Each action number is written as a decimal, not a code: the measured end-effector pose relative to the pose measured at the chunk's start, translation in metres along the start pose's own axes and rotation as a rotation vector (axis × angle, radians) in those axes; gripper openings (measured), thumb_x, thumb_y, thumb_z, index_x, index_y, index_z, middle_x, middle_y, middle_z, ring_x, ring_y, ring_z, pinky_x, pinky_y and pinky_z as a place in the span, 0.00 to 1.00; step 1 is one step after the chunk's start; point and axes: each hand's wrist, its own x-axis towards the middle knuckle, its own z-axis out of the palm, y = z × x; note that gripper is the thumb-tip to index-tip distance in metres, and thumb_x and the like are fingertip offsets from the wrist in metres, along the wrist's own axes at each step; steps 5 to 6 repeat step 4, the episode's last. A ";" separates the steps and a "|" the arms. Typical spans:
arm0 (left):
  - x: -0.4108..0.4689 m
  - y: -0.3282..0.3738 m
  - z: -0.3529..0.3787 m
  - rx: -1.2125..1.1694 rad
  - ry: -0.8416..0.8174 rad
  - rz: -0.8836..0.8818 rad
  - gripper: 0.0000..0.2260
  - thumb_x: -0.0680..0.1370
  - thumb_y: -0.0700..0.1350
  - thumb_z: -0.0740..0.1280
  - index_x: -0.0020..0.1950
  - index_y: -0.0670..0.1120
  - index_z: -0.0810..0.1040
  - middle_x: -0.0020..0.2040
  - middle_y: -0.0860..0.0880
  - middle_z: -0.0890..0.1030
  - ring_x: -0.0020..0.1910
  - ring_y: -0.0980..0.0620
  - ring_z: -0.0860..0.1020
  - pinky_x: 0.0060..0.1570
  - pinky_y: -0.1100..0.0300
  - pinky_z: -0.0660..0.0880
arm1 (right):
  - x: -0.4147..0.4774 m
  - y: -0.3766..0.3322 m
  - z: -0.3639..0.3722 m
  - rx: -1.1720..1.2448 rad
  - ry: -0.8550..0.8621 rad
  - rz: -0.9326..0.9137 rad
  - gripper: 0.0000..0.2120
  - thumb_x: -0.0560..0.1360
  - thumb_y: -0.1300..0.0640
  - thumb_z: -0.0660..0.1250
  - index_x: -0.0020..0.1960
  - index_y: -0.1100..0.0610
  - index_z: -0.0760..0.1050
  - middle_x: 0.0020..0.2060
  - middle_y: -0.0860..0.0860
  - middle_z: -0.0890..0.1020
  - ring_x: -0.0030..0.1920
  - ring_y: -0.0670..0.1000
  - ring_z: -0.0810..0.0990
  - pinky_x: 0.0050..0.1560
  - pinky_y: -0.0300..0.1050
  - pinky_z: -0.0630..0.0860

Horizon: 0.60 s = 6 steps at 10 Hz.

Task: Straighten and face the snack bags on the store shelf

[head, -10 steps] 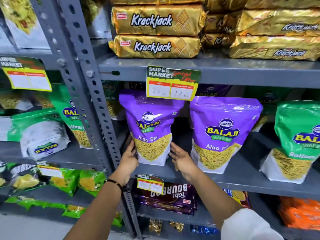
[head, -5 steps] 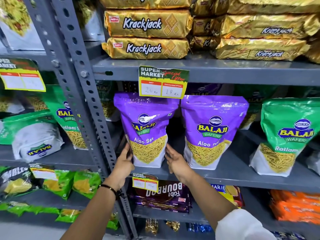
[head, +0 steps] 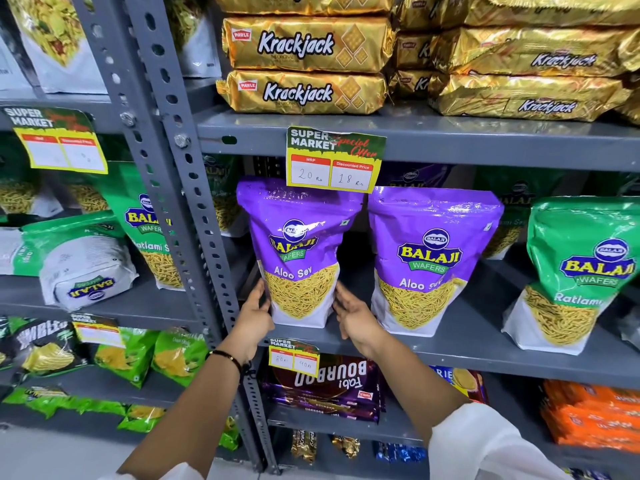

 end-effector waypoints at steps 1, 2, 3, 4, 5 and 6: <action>0.002 -0.003 -0.001 0.029 0.011 0.005 0.42 0.68 0.19 0.49 0.75 0.54 0.52 0.76 0.52 0.58 0.73 0.50 0.61 0.52 0.58 0.68 | 0.002 0.000 -0.002 -0.015 -0.010 0.003 0.45 0.64 0.82 0.47 0.72 0.46 0.54 0.73 0.46 0.62 0.70 0.48 0.65 0.18 0.36 0.57; 0.003 -0.004 -0.003 0.050 0.012 -0.003 0.43 0.68 0.19 0.50 0.75 0.54 0.51 0.76 0.52 0.57 0.73 0.50 0.60 0.55 0.58 0.67 | 0.001 -0.002 -0.001 -0.010 -0.012 0.007 0.43 0.66 0.81 0.47 0.72 0.46 0.54 0.72 0.47 0.63 0.69 0.48 0.66 0.18 0.36 0.57; 0.000 -0.002 -0.001 0.057 -0.001 0.012 0.43 0.68 0.19 0.49 0.75 0.54 0.50 0.76 0.53 0.57 0.73 0.50 0.60 0.56 0.58 0.67 | -0.004 -0.006 -0.001 0.016 0.002 -0.007 0.43 0.66 0.81 0.46 0.72 0.47 0.53 0.73 0.47 0.62 0.71 0.50 0.64 0.18 0.36 0.58; 0.001 -0.007 -0.001 0.076 0.004 0.007 0.41 0.69 0.20 0.51 0.75 0.53 0.50 0.73 0.54 0.61 0.72 0.50 0.62 0.56 0.57 0.68 | -0.009 -0.008 0.002 -0.006 0.012 -0.006 0.43 0.65 0.81 0.47 0.73 0.47 0.49 0.74 0.48 0.58 0.72 0.51 0.61 0.20 0.35 0.61; 0.001 -0.007 -0.001 0.076 0.004 0.007 0.41 0.69 0.20 0.51 0.75 0.53 0.50 0.73 0.54 0.61 0.72 0.50 0.62 0.56 0.57 0.68 | -0.009 -0.008 0.002 -0.006 0.012 -0.006 0.43 0.65 0.81 0.47 0.73 0.47 0.49 0.74 0.48 0.58 0.72 0.51 0.61 0.20 0.35 0.61; 0.001 -0.007 -0.001 0.076 0.004 0.007 0.41 0.69 0.20 0.51 0.75 0.53 0.50 0.73 0.54 0.61 0.72 0.50 0.62 0.56 0.57 0.68 | -0.009 -0.008 0.002 -0.006 0.012 -0.006 0.43 0.65 0.81 0.47 0.73 0.47 0.49 0.74 0.48 0.58 0.72 0.51 0.61 0.20 0.35 0.61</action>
